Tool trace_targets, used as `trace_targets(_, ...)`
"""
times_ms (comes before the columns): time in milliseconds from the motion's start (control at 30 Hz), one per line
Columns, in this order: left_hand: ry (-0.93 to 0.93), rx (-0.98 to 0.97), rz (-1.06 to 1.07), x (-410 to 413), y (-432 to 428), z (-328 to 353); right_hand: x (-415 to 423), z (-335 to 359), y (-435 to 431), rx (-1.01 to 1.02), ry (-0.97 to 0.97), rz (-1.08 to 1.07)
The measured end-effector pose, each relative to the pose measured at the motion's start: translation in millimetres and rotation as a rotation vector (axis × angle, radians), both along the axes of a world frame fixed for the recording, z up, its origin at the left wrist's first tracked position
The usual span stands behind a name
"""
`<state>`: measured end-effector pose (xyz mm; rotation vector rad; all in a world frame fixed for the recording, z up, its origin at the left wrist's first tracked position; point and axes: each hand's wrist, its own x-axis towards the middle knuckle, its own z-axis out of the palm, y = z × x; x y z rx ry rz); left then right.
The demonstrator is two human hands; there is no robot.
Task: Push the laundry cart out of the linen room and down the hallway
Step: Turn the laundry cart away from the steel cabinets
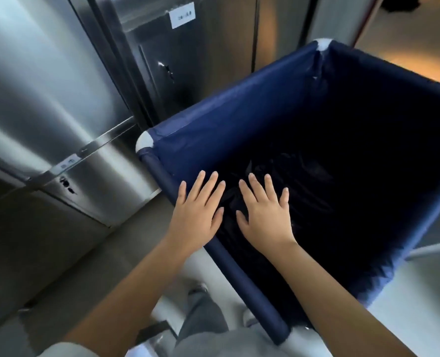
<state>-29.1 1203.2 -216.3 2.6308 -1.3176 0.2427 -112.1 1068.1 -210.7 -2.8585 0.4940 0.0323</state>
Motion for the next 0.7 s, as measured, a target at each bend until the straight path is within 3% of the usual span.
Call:
trace_targets(300, 0.089, 0.091, -0.190, 52, -5, -12, 16, 0, 14, 0.036, -0.038, -0.236)
trace_targets(700, 0.197, 0.075, -0.287, 83, -25, -27, 37, -30, 26, 0.065, 0.025, -0.314)
